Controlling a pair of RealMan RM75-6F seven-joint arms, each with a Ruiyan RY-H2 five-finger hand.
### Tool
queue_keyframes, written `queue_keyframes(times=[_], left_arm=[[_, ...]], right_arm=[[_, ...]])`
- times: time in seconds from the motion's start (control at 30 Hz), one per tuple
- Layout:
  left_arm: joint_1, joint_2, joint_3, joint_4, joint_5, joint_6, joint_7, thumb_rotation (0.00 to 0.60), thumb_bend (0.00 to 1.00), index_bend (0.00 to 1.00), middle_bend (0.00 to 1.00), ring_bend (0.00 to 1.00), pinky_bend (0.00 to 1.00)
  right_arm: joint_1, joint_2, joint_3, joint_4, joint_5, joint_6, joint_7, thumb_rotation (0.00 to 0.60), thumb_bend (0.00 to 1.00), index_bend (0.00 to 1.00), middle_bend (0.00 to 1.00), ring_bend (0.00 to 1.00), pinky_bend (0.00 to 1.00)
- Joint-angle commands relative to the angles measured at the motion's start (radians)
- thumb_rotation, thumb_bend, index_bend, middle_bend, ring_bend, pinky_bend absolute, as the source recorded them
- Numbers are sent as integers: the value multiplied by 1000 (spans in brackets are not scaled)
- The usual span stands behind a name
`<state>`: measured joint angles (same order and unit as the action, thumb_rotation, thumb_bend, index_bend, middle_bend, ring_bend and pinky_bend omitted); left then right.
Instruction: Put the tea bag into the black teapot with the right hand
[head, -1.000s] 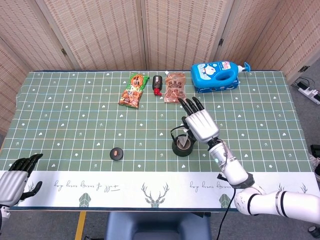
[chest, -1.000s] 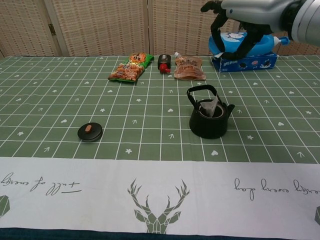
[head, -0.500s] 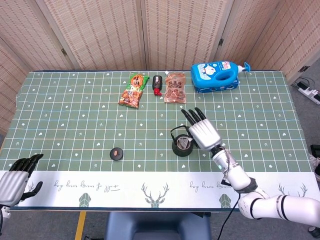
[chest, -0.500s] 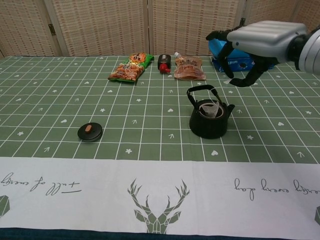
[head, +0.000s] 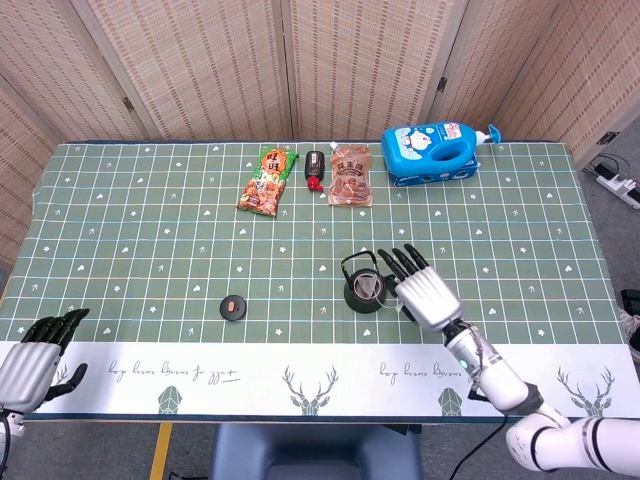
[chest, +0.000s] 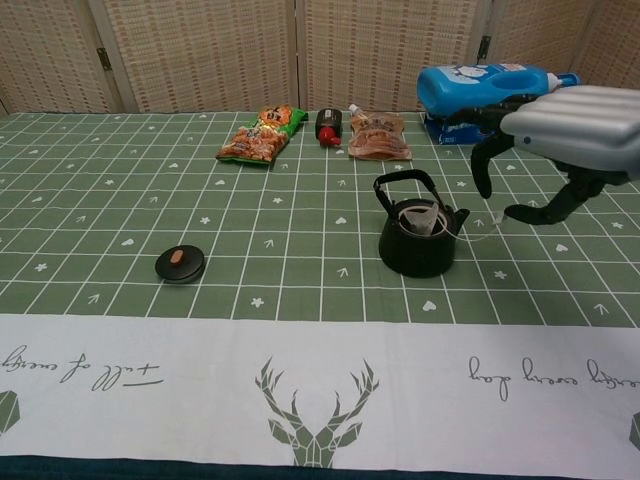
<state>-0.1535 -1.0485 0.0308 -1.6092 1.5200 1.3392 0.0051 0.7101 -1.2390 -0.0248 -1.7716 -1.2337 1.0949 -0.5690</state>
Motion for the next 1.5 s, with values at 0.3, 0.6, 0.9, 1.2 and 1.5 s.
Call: queue_keyframes(times=[0.3,0.6,0.9,1.2,1.5], left_arm=[[-5,-11,0,-4,-6,-11,24,600,374,0,55,115,106],[-3,-2,1,-11,-5,-9,6,600,374,0,55,116,133],[-5,4,0,-12,-6,-10,-12,600,375,0,55,124,163],[-2,12,1,-6,6,0,-43,600,375,0,55,125,163],[-2,12,1,-4,8,3,-44,600,375,0,55,125,163]], right_arm=[[-34,167,-46,-279,172,-15,-208,600,411,12,0,294,114],[89,224,28,-397,419,-68,-311,600,412,69,19,927,811],[313,185,84,-402,851,-140,-377,600,411,161,112,944,820],[418,109,58,-347,980,-119,-396,600,411,161,103,921,808],[465,65,30,-287,1023,-147,-365,600,411,161,103,925,808]])
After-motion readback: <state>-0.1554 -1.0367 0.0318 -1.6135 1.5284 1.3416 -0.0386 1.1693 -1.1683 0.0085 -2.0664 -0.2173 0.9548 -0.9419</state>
